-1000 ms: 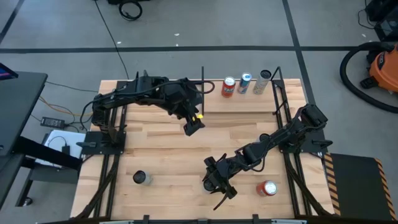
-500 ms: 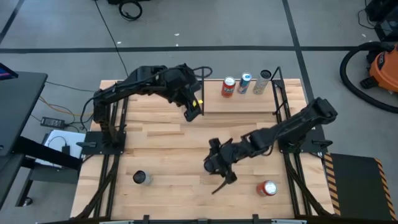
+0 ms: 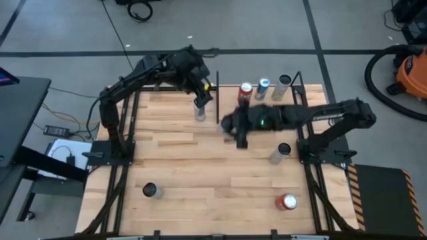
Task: Place canned beverage on shelf
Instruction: Put the right white blue soda can on the shelf
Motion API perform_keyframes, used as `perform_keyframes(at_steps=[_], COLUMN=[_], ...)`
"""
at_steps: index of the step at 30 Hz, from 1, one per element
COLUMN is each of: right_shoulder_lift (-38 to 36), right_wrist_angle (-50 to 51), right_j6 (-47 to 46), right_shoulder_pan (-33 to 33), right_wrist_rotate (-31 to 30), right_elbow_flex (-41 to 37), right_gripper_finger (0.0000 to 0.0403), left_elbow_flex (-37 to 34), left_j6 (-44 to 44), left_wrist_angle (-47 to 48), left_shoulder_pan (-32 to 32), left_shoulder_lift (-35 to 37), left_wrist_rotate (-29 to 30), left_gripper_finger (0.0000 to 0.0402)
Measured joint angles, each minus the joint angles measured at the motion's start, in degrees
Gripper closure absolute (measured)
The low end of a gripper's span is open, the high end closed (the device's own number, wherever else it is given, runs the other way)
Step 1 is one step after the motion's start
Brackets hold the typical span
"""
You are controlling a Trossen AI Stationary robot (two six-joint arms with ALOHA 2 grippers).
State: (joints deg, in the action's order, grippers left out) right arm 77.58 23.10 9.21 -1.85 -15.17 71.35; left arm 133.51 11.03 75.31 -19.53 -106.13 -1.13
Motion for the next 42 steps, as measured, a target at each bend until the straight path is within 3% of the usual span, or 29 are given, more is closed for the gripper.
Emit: perform_keyframes(at_steps=[5,18,25,33,38,42], right_shoulder_lift=[-1.19,2.78,9.09,16.37,17.01,16.87], right_wrist_angle=[-0.30,-6.03,-7.87,1.77,2.36,2.11], right_j6=[1.69,4.48,3.52,1.84,0.87,0.51], right_shoulder_pan=[8.76,26.62,31.05,32.99,34.80,35.99], right_wrist_rotate=[0.62,12.80,18.59,19.30,24.07,24.26], right_elbow_flex=[0.00,0.00,3.34,12.78,12.89,11.45], right_gripper_finger=[0.0139,0.0134,0.0134,0.0134,0.0134,0.0134], left_elbow_flex=[0.00,0.04,0.04,0.04,0.04,0.04], left_j6=[-0.33,0.47,1.37,0.30,0.39,0.61], left_wrist_angle=[-0.01,-0.65,0.35,0.70,1.33,1.36], left_shoulder_pan=[-2.81,-3.71,-2.71,-1.67,-1.72,-1.70], left_shoulder_lift=[0.00,0.00,0.00,0.00,0.00,0.00], left_wrist_rotate=[0.00,-0.06,-0.11,-0.18,-0.13,-0.13], left_gripper_finger=[0.0044,0.0044,0.0044,0.0044,0.0044,0.0044])
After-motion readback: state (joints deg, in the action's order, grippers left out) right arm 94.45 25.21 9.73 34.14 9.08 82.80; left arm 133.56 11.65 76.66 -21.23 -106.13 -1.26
